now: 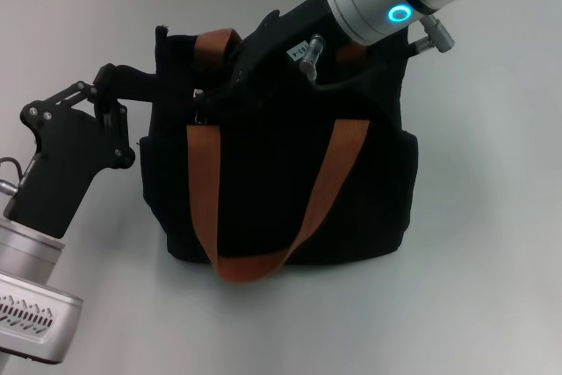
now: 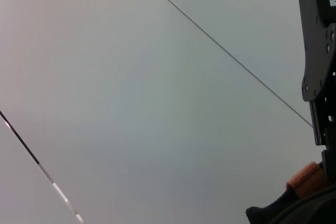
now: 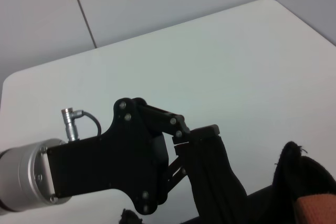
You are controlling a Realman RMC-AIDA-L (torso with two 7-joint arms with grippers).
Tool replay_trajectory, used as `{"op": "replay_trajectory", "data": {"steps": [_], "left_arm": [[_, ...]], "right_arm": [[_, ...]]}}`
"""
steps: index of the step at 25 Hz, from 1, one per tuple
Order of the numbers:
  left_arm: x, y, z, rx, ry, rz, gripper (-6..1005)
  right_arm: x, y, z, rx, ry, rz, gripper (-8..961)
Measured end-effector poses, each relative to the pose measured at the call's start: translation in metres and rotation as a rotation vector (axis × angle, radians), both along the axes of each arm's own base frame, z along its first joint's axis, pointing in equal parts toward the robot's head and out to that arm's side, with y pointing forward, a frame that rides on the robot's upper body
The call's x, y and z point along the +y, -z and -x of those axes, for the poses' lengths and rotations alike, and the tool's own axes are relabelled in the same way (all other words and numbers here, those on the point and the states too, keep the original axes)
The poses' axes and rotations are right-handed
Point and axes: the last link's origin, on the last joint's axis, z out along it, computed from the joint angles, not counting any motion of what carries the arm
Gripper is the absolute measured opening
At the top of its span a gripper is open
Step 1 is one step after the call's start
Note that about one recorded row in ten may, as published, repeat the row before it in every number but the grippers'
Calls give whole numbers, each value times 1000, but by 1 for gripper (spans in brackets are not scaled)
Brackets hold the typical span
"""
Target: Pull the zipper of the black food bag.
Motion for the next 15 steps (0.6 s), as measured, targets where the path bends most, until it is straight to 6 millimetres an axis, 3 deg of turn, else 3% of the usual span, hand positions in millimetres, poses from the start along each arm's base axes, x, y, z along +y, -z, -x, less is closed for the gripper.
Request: {"op": "replay_trajectory", "data": {"steps": [3, 15], "left_arm": [[0, 0, 0, 0, 1, 0, 58], [0, 2, -2, 4, 11, 10, 58]], "right_arm": [[0, 0, 0, 5, 32, 0, 447], [6, 6, -1, -20, 86, -10, 441]]}}
